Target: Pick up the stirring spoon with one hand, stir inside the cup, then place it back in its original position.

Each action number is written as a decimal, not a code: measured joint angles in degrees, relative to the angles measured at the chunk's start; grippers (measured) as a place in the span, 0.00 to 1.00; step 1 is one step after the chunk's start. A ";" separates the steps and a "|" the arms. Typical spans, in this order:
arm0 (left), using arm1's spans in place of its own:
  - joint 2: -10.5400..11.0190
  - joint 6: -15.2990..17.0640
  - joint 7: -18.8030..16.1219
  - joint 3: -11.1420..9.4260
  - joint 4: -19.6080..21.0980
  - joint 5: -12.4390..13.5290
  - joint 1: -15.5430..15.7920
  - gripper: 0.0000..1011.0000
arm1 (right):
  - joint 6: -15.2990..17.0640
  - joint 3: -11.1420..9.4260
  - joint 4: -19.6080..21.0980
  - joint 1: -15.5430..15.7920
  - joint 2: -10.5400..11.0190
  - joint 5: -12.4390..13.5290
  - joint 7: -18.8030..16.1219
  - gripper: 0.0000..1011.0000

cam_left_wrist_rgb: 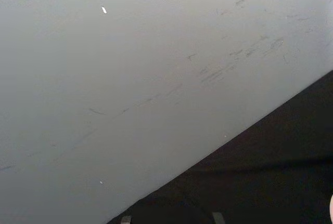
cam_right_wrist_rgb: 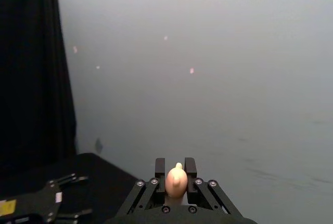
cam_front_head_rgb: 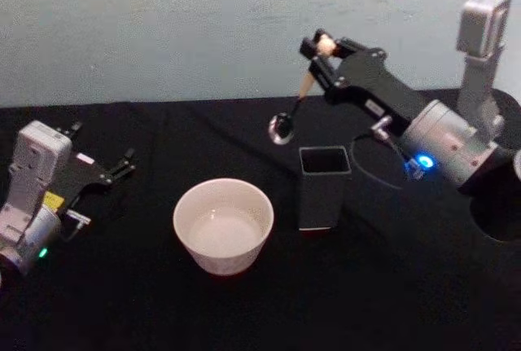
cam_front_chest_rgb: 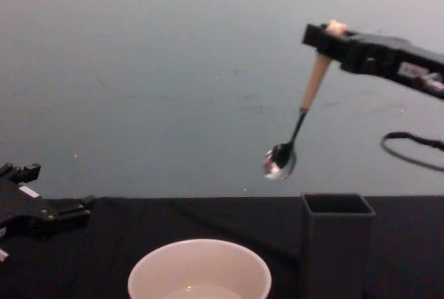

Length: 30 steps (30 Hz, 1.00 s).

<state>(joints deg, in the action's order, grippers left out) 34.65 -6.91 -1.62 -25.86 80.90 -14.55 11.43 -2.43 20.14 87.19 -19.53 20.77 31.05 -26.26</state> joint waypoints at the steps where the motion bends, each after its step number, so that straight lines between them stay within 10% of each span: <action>1: 0.00 0.00 0.00 0.00 0.00 0.00 0.00 0.99 | -0.12 0.40 -0.34 -0.21 -0.18 -0.10 -0.22 0.21; 30: 0.00 0.00 0.00 0.00 0.00 0.00 0.00 0.99 | -3.82 10.64 -7.03 -1.02 -1.66 -5.06 -6.58 0.21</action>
<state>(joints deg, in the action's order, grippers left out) 34.65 -6.91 -1.62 -25.86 80.90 -14.55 11.44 -6.25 30.78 80.16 -20.55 19.11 25.99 -32.84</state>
